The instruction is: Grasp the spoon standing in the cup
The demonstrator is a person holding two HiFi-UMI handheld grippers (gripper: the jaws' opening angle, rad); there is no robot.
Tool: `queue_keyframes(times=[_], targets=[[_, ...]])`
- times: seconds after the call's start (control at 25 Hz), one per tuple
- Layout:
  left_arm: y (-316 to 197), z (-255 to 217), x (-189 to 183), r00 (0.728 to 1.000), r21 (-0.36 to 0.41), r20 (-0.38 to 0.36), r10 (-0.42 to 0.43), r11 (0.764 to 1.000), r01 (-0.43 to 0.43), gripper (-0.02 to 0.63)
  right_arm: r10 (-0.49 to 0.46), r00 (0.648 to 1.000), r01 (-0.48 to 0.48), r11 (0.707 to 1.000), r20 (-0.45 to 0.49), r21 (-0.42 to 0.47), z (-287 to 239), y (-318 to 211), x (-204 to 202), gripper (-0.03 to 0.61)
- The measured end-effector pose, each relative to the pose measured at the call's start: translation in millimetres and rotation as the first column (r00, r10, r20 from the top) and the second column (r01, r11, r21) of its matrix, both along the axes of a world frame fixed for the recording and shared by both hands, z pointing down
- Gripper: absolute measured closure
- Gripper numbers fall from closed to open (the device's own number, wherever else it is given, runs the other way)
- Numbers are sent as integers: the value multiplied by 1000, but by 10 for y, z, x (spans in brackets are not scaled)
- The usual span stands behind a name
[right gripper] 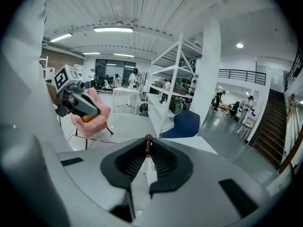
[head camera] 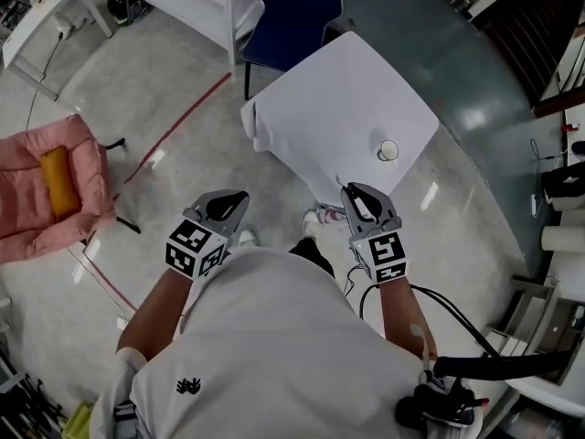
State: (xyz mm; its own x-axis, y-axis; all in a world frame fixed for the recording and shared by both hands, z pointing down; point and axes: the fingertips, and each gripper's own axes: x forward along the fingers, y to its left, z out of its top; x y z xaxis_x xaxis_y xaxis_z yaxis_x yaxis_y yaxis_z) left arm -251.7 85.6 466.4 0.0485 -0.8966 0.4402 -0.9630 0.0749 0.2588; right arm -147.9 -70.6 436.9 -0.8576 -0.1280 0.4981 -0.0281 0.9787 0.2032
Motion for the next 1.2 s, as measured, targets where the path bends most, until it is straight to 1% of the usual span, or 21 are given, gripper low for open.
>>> queue_keyframes(times=[0.24, 0.48, 0.92, 1.2], targets=[[195, 53, -1, 999, -13, 10, 31, 999, -31, 600, -30, 999, 30, 999, -14, -12, -44, 416, -35, 531], [283, 106, 32, 999, -11, 6, 51, 999, -51, 600, -53, 998, 53, 999, -16, -9, -68, 641, -39, 531], [378, 110, 101, 998, -6, -1, 64, 998, -64, 600, -54, 998, 54, 999, -20, -8, -139, 802, 17, 532], [349, 120, 123, 997, -12, -6, 72, 997, -72, 600, -55, 998, 55, 998, -24, -7, -149, 773, 21, 532]])
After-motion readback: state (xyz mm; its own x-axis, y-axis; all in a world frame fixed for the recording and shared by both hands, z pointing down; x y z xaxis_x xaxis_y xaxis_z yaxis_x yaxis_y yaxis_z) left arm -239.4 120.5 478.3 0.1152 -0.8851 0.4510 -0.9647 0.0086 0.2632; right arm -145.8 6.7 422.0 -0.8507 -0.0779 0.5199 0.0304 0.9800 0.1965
